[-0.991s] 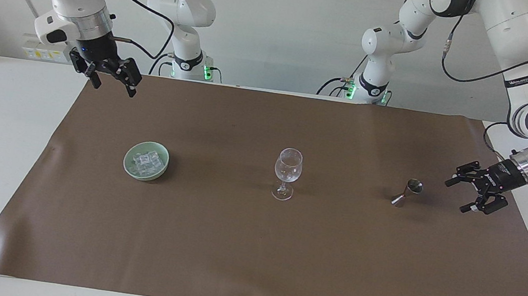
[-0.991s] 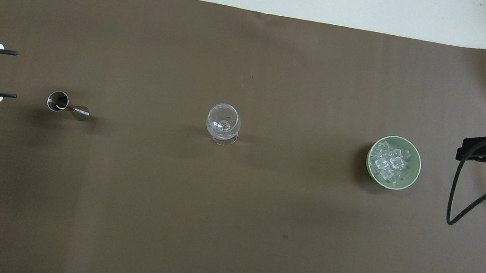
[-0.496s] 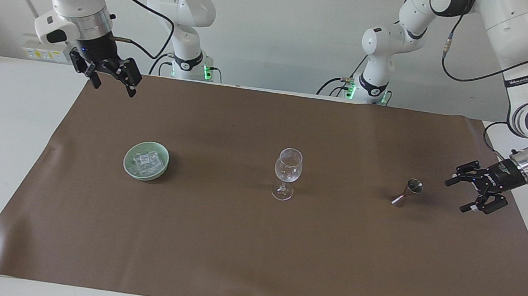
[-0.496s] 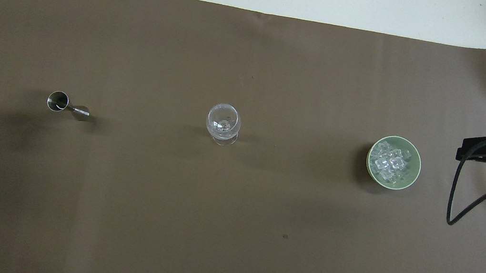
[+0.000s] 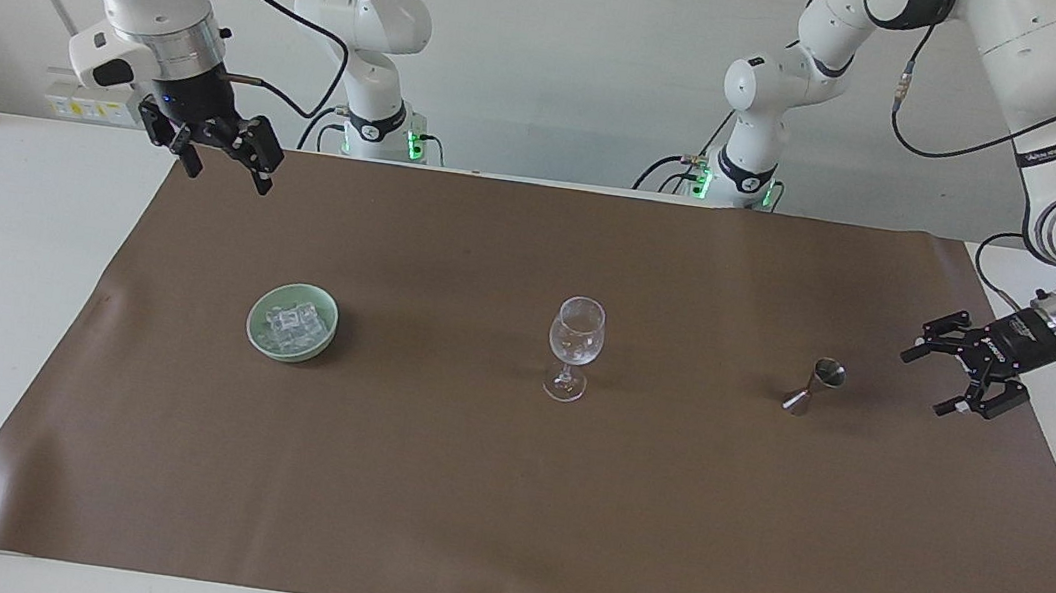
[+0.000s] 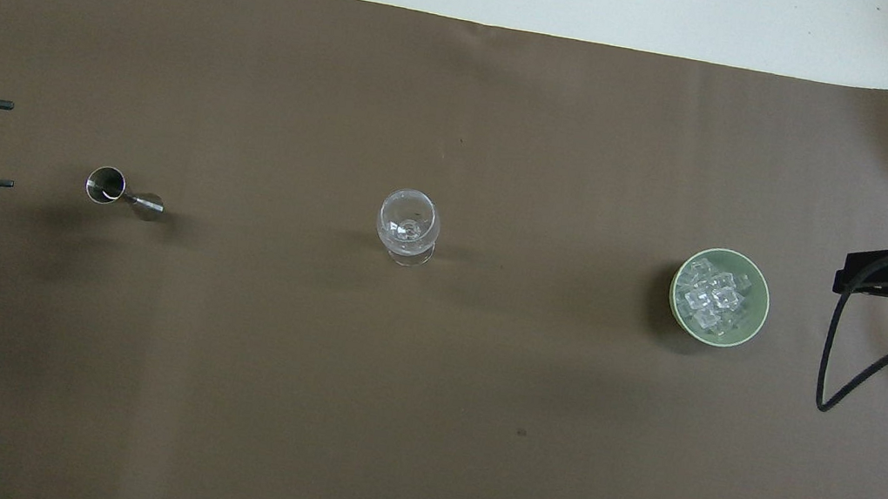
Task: Pour wine and add ice with both arms
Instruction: 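Move the left gripper in toward the silver jigger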
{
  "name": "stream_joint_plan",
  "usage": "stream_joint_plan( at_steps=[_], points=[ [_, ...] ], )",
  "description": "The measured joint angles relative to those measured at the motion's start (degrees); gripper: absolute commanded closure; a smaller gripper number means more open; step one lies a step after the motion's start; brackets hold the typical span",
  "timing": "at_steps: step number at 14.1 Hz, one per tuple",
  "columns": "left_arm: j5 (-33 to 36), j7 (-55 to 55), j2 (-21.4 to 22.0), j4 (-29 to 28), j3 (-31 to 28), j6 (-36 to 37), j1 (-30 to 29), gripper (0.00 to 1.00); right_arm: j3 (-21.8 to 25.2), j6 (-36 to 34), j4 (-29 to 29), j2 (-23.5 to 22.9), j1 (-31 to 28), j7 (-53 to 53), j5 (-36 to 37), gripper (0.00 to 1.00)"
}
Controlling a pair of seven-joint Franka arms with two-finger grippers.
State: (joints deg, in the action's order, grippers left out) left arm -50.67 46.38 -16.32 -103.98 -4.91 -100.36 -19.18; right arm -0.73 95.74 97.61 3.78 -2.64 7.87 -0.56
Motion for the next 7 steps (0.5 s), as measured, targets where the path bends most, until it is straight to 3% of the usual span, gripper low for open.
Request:
stream_joint_plan(
  at_steps=[3,7],
  points=[
    [-2.5,1.4,-0.1,0.0,-0.2,2.9,0.3,0.0,0.0,0.0,0.0,0.0,0.0,0.0,0.0,0.0],
    [-5.7,1.9,-4.1,0.1,-4.4,8.9,0.2,0.0,0.0,0.0,0.0,0.0,0.0,0.0,0.0,0.0]
  ],
)
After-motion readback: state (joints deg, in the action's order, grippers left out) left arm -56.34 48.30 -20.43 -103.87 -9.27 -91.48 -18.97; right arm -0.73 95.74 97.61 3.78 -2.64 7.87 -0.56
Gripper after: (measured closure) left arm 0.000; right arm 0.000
